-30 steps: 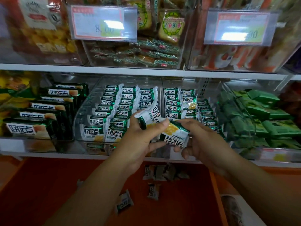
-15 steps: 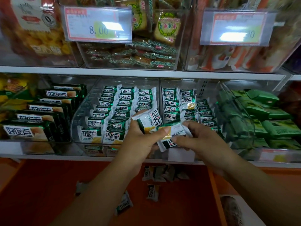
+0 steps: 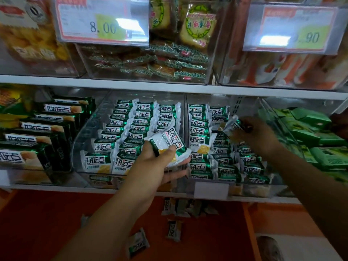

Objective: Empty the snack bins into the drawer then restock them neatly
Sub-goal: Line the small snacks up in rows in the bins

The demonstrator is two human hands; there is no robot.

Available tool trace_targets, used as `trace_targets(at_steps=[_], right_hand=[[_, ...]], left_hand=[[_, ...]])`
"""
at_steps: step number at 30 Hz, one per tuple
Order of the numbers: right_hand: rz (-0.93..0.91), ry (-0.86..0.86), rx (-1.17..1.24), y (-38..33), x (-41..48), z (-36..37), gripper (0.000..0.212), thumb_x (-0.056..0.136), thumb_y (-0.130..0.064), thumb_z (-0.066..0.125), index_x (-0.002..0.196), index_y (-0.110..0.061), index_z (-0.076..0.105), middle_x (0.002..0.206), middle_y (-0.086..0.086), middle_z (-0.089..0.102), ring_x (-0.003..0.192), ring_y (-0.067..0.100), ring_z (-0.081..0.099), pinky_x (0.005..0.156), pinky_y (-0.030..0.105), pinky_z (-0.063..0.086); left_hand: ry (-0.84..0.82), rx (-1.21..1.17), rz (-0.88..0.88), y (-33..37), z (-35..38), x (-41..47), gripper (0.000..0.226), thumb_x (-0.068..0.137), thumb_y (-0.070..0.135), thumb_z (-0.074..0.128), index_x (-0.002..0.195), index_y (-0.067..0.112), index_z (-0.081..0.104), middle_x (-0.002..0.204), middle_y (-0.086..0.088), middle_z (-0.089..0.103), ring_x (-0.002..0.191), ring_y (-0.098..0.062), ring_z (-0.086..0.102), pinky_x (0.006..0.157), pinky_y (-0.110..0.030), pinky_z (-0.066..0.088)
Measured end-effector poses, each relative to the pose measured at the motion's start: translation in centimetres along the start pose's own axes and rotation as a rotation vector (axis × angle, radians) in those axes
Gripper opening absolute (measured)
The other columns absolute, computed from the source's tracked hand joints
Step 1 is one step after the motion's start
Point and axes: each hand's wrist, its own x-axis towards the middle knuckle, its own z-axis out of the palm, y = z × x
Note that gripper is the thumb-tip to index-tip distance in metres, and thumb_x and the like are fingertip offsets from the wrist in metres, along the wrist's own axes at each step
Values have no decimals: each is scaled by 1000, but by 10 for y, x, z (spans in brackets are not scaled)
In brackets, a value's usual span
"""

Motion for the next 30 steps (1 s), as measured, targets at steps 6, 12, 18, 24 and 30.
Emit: trace_targets(at_steps=[6,12,18,24,30], right_hand=[[-157,-142,-260,-1,50,13,42,78,-16,79,116,-10,62,106,4,62,93,20,61,85,27,49],[-205,-92,-594,17,66,35,43,83,-49,68,124,-37,61,127,9,52,112,26,51,99,32,43],[-235,249,-155,-21,-11,28,35,95,-30,58,127,-16,57,113,9,57,111,26,52,89,31,41],[-272,-274,357,-81,-128,29,39,80,-57,51,118,-47,52,112,-25,57,105,0,58,85,23,51],[-88,-168,563,-77,-131,23,20,88,-14,66,104,-26,62,98,2,68,78,15,68,61,19,53]], left_hand=[[87,92,10,1,-7,4,20,94,19,60,114,20,60,115,-2,68,107,-23,66,85,-37,55],[128,-3,-13,1,-5,6,5,92,14,61,88,15,63,100,-10,73,96,-26,67,76,-35,48],[43,-29,-5,-2,-4,2,10,90,12,64,98,8,67,102,-8,75,95,-20,72,71,-24,56],[2,83,12,-5,6,-16,31,78,23,73,108,14,71,103,-2,76,96,-19,70,84,-32,54],[20,389,180,-10,14,-22,33,88,30,69,121,33,64,109,11,70,97,-8,67,77,-25,53]])
